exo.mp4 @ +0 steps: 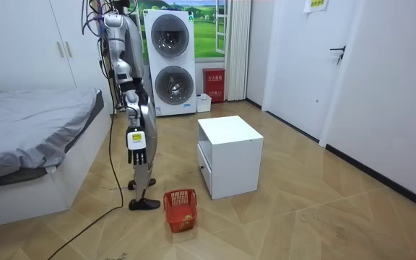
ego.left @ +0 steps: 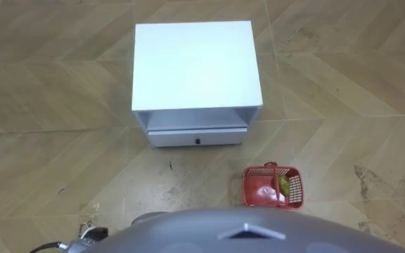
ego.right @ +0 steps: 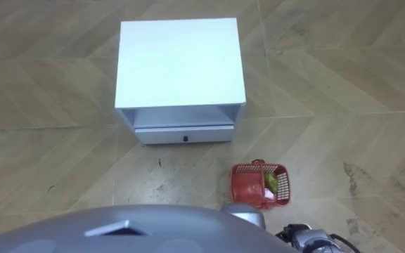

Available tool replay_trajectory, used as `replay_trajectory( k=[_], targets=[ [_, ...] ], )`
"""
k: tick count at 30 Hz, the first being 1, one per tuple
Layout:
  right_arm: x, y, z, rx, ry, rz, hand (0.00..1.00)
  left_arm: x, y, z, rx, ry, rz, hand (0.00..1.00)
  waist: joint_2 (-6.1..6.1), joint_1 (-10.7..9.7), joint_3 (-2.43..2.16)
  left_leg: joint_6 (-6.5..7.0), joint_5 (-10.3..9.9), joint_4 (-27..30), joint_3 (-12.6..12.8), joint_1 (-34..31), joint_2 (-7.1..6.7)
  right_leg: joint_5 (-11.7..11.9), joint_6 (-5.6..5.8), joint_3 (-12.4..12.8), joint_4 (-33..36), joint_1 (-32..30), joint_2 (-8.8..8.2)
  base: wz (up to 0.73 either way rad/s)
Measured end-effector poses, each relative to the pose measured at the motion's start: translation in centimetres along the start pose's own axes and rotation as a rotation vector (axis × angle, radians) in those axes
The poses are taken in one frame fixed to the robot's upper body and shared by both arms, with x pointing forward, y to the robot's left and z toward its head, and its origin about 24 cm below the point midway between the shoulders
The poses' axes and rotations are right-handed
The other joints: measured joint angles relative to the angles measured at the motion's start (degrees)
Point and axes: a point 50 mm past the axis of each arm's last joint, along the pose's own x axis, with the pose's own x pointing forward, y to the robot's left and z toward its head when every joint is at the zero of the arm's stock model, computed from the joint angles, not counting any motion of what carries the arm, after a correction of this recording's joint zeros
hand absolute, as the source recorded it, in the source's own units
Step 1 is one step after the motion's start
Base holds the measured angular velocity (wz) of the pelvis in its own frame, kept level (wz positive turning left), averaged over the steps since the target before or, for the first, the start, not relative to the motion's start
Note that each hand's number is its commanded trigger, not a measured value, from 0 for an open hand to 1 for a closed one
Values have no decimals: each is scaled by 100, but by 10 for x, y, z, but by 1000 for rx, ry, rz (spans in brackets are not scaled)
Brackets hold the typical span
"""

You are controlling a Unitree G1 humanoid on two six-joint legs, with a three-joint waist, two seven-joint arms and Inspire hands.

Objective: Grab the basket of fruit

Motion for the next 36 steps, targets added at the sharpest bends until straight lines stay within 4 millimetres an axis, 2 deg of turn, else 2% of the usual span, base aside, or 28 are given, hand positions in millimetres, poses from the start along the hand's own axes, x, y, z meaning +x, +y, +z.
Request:
replay_trajectory(
  k=[8, 20, 22, 27, 33, 36],
  targets=[
    [-1, 0, 6, -22, -31, -3, 0, 0, 1, 4, 19, -2, 11, 0, -77, 1, 1, -1, -2, 0, -3, -22, -2, 1, -1, -16, -67, 7, 3, 0],
    [-1, -1, 8, -19, -45, -9, 0, -1, 4, 9, 16, -14, 54, 0, -40, -5, -9, -3, -3, -12, -6, 50, -3, 1, -1, -11, -96, 96, 3, 0],
    [-1, 0, 6, -19, -43, -8, 0, 0, 3, 7, 17, -12, 52, 0, -49, -7, 7, -3, -3, -12, -7, 89, -4, 1, -1, -13, -96, 135, 3, 0],
    [-1, 1, 1, -19, -37, -6, 0, 0, -2, 5, 17, -10, 38, 0, -24, -21, 11, -2, -4, -11, -58, 112, -10, 0, 0, -44, -90, 173, -4, 3],
    [-1, 1, 0, -20, -34, -11, 0, 0, -5, 2, 20, -10, 15, 0, -8, -18, 7, -3, -13, 27, -77, -37, -17, -10, -7, -40, -20, -14, -31, 0],
    [-1, 0, 2, -14, -43, -21, 0, 0, -3, 4, 19, -16, 13, 0, -17, -42, -1, 2, -11, 131, -68, -182, -57, -71, 8, -12, 179, -195, -106, 0]
  ],
)
